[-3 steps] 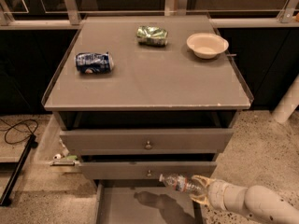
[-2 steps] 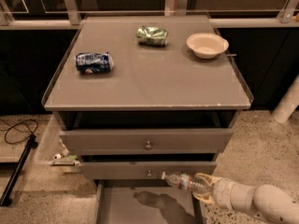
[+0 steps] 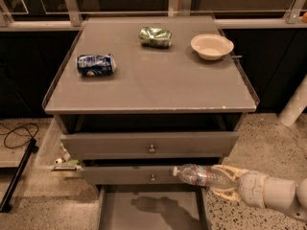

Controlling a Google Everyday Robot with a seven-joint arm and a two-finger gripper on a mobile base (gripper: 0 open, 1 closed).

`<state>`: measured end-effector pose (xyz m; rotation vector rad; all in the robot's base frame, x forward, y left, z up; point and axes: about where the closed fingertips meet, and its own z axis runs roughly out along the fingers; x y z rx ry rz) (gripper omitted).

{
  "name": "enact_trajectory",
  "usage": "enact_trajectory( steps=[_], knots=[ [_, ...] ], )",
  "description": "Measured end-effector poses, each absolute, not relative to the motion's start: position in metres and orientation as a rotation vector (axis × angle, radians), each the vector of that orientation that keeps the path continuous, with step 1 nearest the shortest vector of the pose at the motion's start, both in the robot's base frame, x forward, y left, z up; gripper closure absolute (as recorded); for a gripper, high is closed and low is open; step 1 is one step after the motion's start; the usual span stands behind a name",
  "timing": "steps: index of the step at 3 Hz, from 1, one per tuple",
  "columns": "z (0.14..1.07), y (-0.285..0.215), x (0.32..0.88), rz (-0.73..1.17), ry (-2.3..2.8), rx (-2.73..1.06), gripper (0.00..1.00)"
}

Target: Pick water bottle from bottom drawer and place on counter

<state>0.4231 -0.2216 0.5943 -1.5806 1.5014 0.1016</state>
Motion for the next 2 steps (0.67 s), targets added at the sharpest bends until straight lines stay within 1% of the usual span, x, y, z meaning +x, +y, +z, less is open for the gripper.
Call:
enact_trajectory(
  steps=[1,2],
  knots=[
    [0.654,-0.227,0.411,0.020,1.440,-1.636,1.00],
    [0.701,-0.227,0.412,-0.096,1.453,-1.746,1.00]
  ],
)
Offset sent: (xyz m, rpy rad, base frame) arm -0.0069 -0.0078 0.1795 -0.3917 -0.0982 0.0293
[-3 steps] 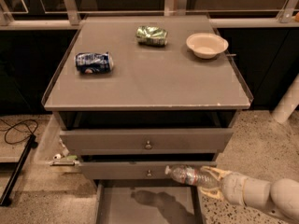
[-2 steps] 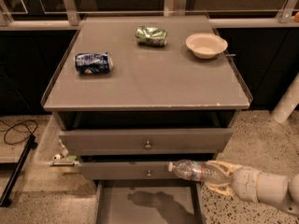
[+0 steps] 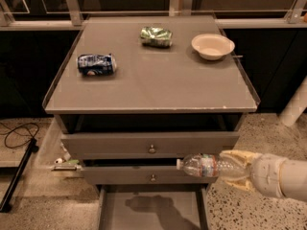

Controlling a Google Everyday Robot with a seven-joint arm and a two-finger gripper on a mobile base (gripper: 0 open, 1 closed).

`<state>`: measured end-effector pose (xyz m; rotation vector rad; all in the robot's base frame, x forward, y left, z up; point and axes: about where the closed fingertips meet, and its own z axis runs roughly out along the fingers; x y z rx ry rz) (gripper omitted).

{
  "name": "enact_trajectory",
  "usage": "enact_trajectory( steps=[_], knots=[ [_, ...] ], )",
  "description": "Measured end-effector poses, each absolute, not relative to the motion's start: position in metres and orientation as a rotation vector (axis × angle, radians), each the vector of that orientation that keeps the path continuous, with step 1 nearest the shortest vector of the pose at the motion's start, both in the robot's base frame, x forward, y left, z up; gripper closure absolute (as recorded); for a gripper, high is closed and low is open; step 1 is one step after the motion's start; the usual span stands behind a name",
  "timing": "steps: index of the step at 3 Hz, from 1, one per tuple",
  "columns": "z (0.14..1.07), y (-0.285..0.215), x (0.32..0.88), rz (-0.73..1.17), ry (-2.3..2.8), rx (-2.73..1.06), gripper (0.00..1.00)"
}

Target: Pick water bottle from bottom drawer and place on counter

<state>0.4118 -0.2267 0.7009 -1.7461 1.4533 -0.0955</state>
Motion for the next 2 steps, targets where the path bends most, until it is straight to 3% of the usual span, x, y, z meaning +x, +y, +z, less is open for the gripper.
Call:
enact_trajectory(
  steps=[2],
  knots=[
    [0.783,-0.219,0.448,-0.193,1.432,-2.029,1.00]
  ],
)
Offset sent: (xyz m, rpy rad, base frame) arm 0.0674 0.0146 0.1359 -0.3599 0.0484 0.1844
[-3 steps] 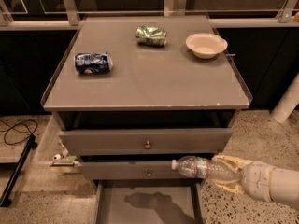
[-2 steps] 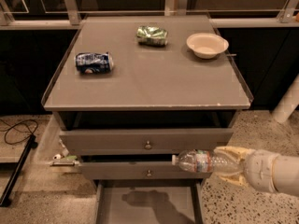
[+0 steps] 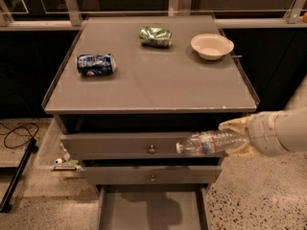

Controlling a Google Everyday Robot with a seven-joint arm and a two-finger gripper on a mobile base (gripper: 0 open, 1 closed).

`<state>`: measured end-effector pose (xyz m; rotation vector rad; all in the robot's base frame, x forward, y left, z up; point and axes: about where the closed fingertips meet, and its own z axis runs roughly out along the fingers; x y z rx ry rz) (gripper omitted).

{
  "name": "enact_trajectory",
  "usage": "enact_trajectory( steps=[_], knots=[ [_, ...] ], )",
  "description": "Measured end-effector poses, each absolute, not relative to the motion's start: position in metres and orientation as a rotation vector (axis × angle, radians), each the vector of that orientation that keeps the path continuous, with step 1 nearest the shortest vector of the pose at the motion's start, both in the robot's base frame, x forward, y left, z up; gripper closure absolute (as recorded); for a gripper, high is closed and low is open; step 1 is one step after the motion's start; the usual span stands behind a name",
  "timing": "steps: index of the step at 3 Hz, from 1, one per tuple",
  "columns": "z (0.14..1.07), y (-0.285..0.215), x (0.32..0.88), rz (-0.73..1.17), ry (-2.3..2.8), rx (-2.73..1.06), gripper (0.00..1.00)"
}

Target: Pick water bottle from bottom drawer and place on counter

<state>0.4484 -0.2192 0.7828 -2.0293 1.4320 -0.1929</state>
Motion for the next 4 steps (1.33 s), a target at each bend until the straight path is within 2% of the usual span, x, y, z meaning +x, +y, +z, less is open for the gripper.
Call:
enact_trajectory(
  steps=[1,2,4],
  knots=[
    [0.825,-0.218,0.458,-0.171,1.349,-2.064,1.00],
    [0.825,-0.218,0.458,-0.172,1.349,-2.064,1.00],
    [0.859,-0.178,0.510,-0.120,1.215,-2.160,1.00]
  ],
)
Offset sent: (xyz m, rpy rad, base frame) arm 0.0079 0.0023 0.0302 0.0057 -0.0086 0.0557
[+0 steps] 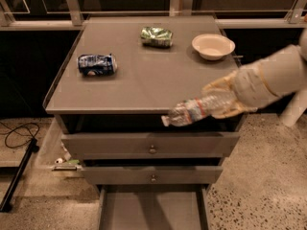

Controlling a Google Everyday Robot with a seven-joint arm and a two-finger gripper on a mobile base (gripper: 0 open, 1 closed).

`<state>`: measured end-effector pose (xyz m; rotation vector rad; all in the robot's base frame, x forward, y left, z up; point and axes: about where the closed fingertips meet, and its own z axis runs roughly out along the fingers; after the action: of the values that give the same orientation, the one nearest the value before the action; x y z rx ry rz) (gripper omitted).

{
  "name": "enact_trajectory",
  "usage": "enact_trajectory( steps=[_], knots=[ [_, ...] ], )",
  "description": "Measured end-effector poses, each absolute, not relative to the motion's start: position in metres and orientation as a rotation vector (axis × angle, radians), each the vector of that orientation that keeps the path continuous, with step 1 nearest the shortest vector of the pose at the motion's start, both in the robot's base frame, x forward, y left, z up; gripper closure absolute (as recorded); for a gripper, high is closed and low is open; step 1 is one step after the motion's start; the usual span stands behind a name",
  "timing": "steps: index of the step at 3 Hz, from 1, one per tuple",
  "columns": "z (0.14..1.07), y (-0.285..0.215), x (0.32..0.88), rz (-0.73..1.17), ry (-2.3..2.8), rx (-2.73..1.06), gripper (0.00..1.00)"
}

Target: Pick water bottle from bottom drawer and place on counter

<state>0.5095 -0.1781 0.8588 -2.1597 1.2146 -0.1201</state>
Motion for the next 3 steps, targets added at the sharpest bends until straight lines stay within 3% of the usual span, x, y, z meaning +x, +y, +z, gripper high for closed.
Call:
enact_trajectory(
  steps=[2,3],
  knots=[
    [0.892,-0.135,0.587,0.142,1.153,-2.111,1.00],
    [0.920,-0.144,0.612,0.147,1.279,-1.928,1.00]
  ],
)
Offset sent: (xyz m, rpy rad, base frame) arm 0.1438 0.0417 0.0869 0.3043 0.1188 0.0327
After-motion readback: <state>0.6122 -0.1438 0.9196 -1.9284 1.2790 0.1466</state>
